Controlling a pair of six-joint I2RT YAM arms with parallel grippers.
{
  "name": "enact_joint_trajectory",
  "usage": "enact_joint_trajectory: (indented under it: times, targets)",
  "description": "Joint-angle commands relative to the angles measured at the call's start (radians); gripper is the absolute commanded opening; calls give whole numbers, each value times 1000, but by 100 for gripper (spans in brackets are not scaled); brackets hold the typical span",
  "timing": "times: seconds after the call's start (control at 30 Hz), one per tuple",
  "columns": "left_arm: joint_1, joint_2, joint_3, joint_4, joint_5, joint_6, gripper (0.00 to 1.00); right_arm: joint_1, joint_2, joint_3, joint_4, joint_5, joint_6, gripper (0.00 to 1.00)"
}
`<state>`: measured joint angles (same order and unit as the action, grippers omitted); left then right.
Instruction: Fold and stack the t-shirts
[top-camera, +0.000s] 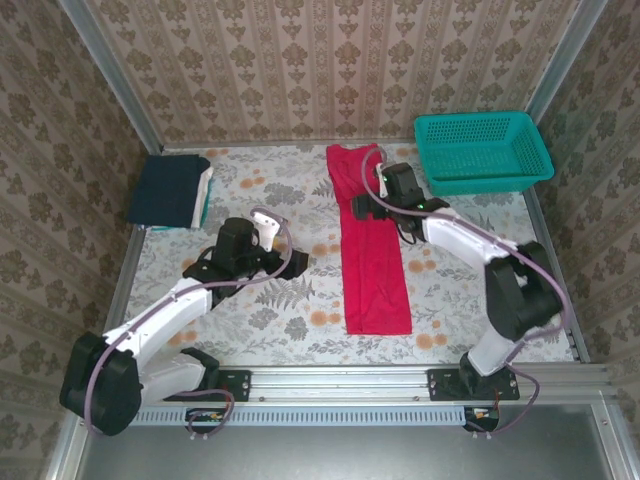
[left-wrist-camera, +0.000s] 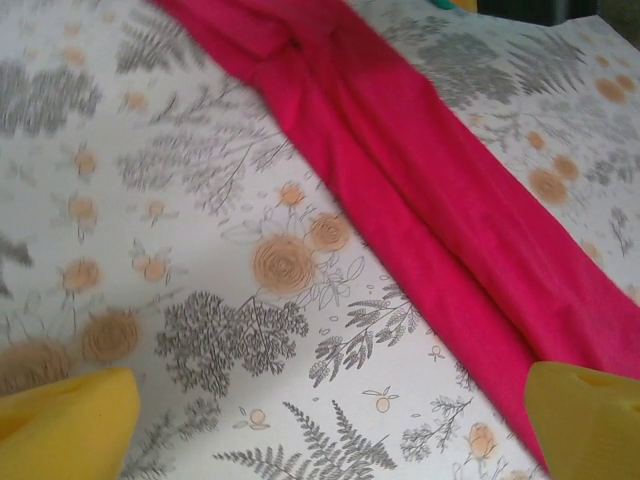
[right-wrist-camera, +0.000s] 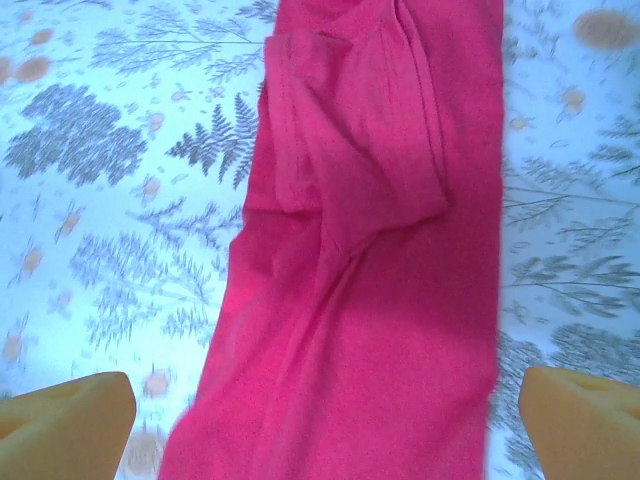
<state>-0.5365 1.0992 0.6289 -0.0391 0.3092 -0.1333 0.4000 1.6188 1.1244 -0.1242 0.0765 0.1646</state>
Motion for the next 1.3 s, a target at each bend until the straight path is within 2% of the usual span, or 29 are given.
enact_joint_trajectory:
  times: [0.0,0.1,0.13,0.27,0.3,0.33,0.43,0.63,0.87,1.0,1.1,1.27]
  targets:
    - [-5,-37,24,-43,102,254,100,6,-134,-106,-42,-5,-174,100]
    - [-5,-51,25,-64,168,333,100,38,-219,-188,-127,-52,-243,97]
    - [-6,-57,22,-68,180,348,100,56,-251,-209,-159,-70,-258,93]
    - [-5,-80,12,-82,164,371,100,125,-242,-233,-263,-89,-185,81]
    - [-5,-88,11,-89,155,374,100,146,-234,-234,-273,-77,-157,75]
    - [-5,-96,9,-94,149,376,100,165,-184,-231,-279,-57,-125,70]
    - [-5,-118,-4,-91,128,384,100,209,-85,-212,-266,-5,-54,64]
    - [-3,-138,4,-128,120,399,100,225,87,-154,-202,4,-36,58]
    - [-3,-171,-14,-138,88,404,100,268,226,-55,-205,-28,-116,58]
    - [-4,-179,-9,-162,103,427,100,287,250,-1,-241,-9,-147,58]
    - [-3,-196,4,-223,116,458,100,293,172,-32,-236,3,-166,63]
    - [-3,-254,18,-315,141,506,100,330,-49,-165,-194,-25,-319,83]
